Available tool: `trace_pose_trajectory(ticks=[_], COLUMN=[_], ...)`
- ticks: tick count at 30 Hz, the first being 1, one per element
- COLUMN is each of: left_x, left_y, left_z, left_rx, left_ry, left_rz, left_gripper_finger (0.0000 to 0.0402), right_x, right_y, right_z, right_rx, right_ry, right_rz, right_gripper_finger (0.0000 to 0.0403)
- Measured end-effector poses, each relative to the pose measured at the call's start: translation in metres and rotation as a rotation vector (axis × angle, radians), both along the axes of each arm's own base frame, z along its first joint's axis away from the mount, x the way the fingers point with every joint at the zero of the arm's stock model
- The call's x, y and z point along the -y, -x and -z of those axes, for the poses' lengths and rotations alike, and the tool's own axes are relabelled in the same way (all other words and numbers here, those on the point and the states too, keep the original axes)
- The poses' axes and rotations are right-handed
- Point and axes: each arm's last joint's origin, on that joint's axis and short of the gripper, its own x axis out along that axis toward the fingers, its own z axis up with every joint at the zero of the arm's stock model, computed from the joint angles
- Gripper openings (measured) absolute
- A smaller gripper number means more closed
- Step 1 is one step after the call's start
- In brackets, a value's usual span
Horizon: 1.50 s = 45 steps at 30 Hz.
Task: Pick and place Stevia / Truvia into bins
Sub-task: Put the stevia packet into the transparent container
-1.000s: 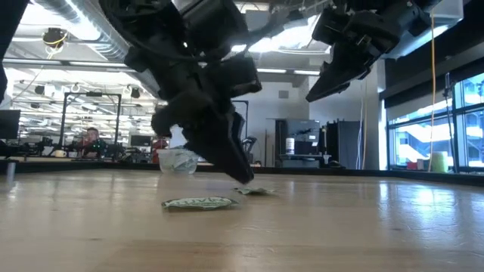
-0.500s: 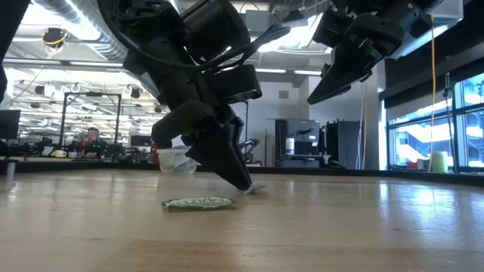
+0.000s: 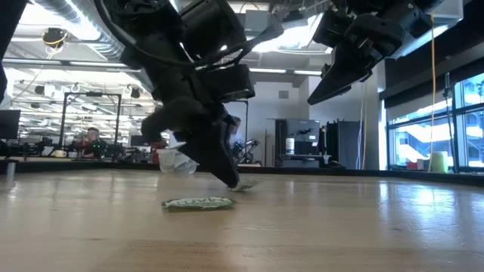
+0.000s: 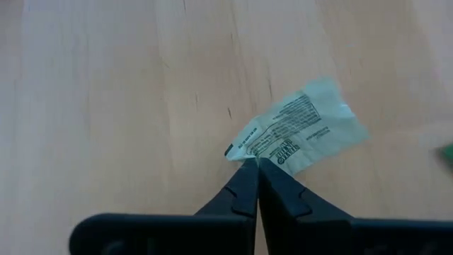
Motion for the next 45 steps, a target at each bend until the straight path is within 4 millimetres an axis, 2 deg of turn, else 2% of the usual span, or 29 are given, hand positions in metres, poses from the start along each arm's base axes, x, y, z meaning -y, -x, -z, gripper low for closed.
trace_pose_trajectory(ticks=[4, 8, 10, 14, 18, 23, 29, 38, 42, 45], left_x=[-0.004, -0.021, -0.036, -0.077, -0.120, -0.168, -0.207, -0.228, -0.232, -0.232], left_y=[0.007, 0.024, 0.038, 0.067, 0.089, 0.105, 0.115, 0.109, 0.104, 0.103], left_z=[-0.030, -0.067, -0.088, -0.116, -0.129, -0.125, -0.095, -0.049, -0.037, -0.036], left_rx=[0.048, 0.069, 0.070, 0.062, 0.055, 0.008, -0.065, -0.200, -0.215, -0.213], left_ry=[0.002, -0.042, -0.113, -0.226, -0.202, -0.166, -0.094, -0.065, -0.072, -0.075], left_rz=[-0.012, -0.085, -0.180, -0.459, -0.662, -0.819, -0.917, -0.930, -0.921, -0.922], left_gripper_finger=[0.0003, 0.0002, 0.0003, 0.0002, 0.0003, 0.0003, 0.0003, 0.0003, 0.0004, 0.0014], right_x=[0.000, 0.000, 0.000, 0.000, 0.000, 0.000, 0.000, 0.000, 0.000, 0.000], right_y=[0.000, 0.000, 0.000, 0.000, 0.000, 0.000, 0.000, -0.002, -0.004, -0.006], right_z=[0.000, 0.000, 0.000, 0.000, 0.000, 0.000, 0.001, 0.005, 0.009, 0.013], right_rx=[-0.001, -0.001, -0.001, -0.001, -0.001, -0.001, -0.004, -0.021, -0.039, -0.052], right_ry=[0.000, 0.000, 0.000, 0.000, 0.000, 0.000, 0.001, 0.002, 0.001, 0.000], right_rz=[0.000, 0.000, 0.000, 0.001, 0.000, 0.000, 0.000, -0.002, -0.001, 0.000], right_gripper_finger=[0.0129, 0.0129, 0.0129, 0.0129, 0.0129, 0.0129, 0.0129, 0.0129, 0.0129, 0.0129])
